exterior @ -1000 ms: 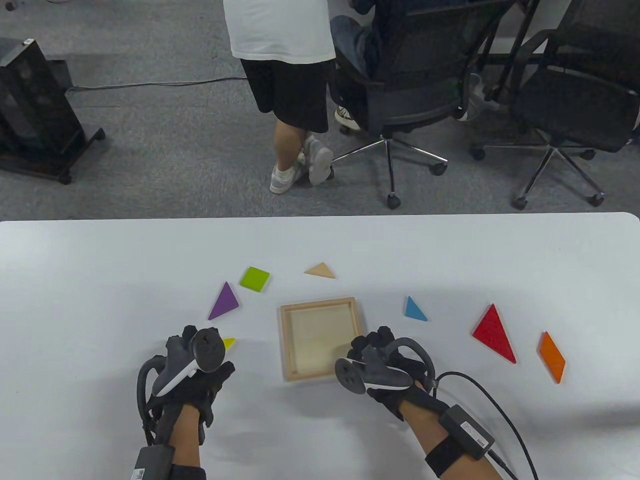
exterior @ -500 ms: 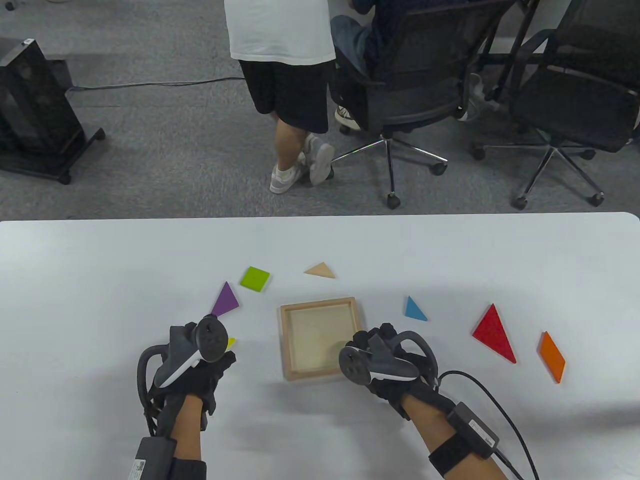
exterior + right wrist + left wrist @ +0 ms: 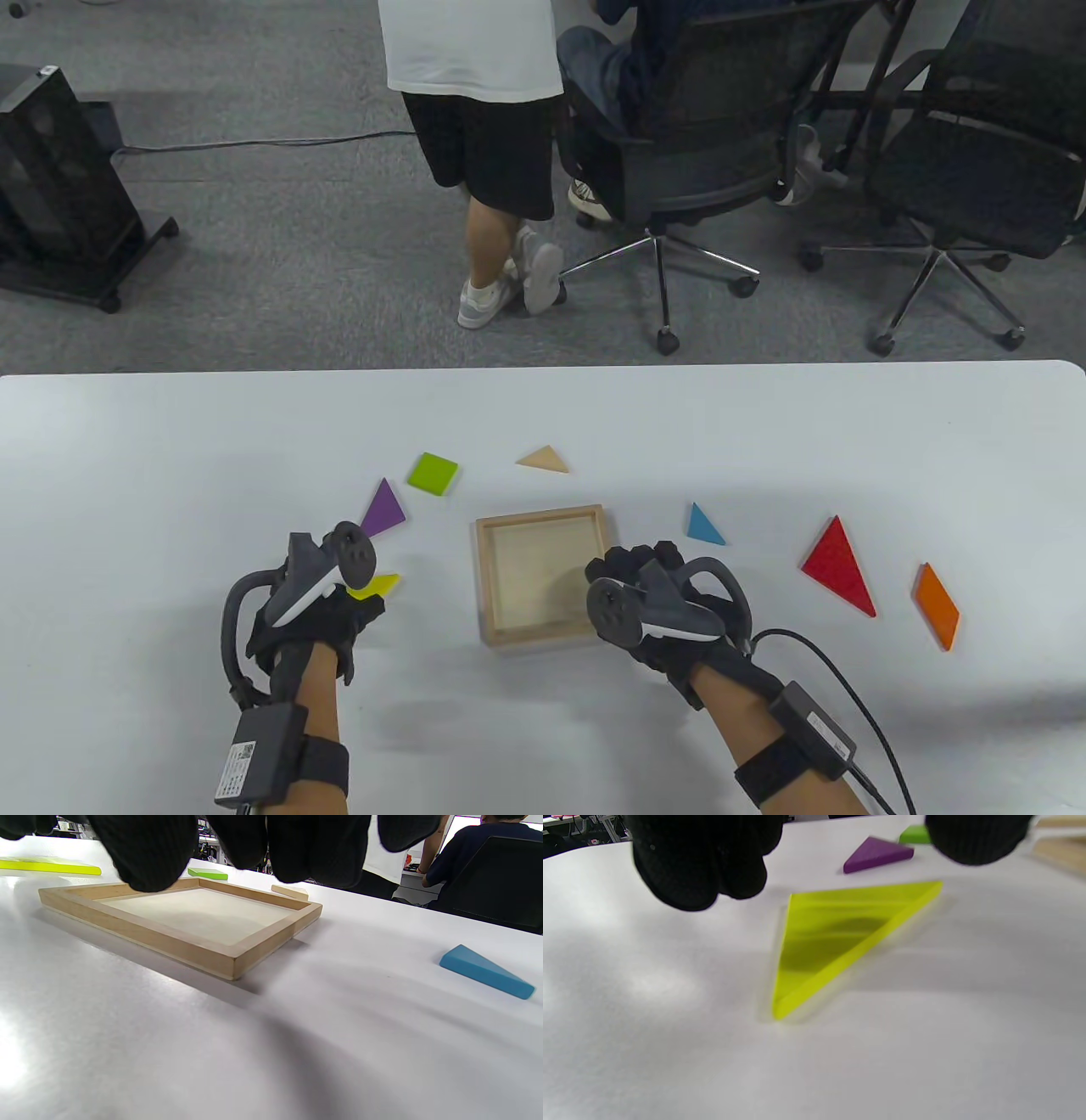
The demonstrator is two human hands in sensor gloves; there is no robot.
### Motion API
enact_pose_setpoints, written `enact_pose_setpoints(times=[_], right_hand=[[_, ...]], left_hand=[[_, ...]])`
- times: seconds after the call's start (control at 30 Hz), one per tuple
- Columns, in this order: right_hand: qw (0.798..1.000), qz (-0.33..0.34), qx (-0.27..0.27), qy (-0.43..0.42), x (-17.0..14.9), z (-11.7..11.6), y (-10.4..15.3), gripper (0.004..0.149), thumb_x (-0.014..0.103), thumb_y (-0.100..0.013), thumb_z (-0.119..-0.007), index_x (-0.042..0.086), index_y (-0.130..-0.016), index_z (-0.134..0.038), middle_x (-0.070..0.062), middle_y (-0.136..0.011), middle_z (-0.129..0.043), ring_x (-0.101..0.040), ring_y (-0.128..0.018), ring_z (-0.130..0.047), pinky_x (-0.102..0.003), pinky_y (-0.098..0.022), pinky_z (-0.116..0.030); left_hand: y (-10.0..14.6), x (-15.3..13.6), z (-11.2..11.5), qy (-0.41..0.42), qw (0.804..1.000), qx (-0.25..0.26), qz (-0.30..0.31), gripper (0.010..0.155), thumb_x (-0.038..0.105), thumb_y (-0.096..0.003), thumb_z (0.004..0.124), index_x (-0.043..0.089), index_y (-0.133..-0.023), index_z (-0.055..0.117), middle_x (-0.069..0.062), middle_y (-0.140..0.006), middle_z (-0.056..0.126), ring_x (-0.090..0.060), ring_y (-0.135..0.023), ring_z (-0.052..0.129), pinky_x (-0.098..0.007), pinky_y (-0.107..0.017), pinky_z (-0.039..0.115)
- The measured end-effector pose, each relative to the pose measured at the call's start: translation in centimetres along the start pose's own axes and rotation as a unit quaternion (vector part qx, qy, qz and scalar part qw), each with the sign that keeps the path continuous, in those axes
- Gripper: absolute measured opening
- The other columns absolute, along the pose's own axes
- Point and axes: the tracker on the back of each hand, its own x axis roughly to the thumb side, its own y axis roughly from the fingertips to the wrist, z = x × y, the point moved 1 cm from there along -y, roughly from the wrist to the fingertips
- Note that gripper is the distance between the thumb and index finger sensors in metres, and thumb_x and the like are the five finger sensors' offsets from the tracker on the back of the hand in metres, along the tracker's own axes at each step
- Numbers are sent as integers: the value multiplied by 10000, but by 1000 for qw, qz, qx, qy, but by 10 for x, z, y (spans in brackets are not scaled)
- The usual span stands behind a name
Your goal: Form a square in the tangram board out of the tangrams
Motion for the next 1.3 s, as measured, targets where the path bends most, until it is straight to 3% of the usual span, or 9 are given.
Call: enact_pose_setpoints(times=[0.13, 0.37, 0.57, 0.77, 0.97, 1.13, 1.3], right_hand=[[1000, -1, 2, -3, -2, -1, -1, 732, 440, -465, -783, 161, -1100, -550, -141, -1161, -561, -459, -1027, -628, -688, -788, -436], [1000, -2, 3, 1, -1, -1, -1, 732, 441, -466, -782, 160, -1101, -550, -141, -1164, -555, -463, -1031, -621, -687, -790, -432], [1000, 4, 6, 8, 2, -2, -1, 728, 441, -467, -781, 165, -1100, -553, -145, -1168, -550, -461, -1037, -616, -688, -792, -426], [1000, 0, 10, 7, -2, -4, -2, 727, 443, -467, -780, 163, -1099, -556, -145, -1169, -550, -461, -1039, -615, -688, -790, -426], [1000, -7, 5, -6, -8, -2, -2, 728, 446, -468, -777, 160, -1100, -555, -148, -1169, -549, -465, -1036, -616, -687, -790, -427], [1000, -10, 1, -10, -11, 1, -1, 728, 449, -470, -772, 159, -1101, -554, -149, -1170, -547, -468, -1037, -613, -688, -789, -427], [1000, -12, -4, -13, -13, 4, 0, 727, 450, -471, -771, 159, -1101, -554, -151, -1171, -545, -468, -1038, -612, -689, -790, -425]], left_hand=[[-11, -2, 14, -5, 999, -49, -6, 995, 639, -497, 695, 152, -1164, 141, -419, -1159, 307, -634, -947, 691, -574, -587, 817], [-23, 0, 23, -11, 994, -107, -6, 970, 618, -509, 729, 178, -1175, 177, -416, -1159, 289, -645, -947, 604, -605, -619, 780], [-34, 6, 17, -33, 995, -95, -17, 915, 565, -481, 787, 199, -1158, 292, -417, -1106, 471, -584, -858, 763, -516, -589, 857], [-44, 10, 11, -65, 995, -77, -17, 859, 555, -438, 857, 213, -1115, 456, -365, -970, 737, -413, -650, 1009, -369, -475, 973], [-44, 6, 13, -77, 996, -43, 15, 860, 600, -420, 857, 208, -1101, 507, -338, -929, 789, -385, -568, 1050, -363, -410, 986], [-40, 4, 12, -68, 996, -34, 35, 854, 598, -423, 859, 236, -1105, 493, -316, -951, 779, -406, -596, 1041, -405, -435, 969], [-29, 11, -2, -56, 996, 12, 68, 871, 599, -424, 854, 231, -1113, 467, -313, -956, 770, -406, -610, 1043, -415, -433, 973]])
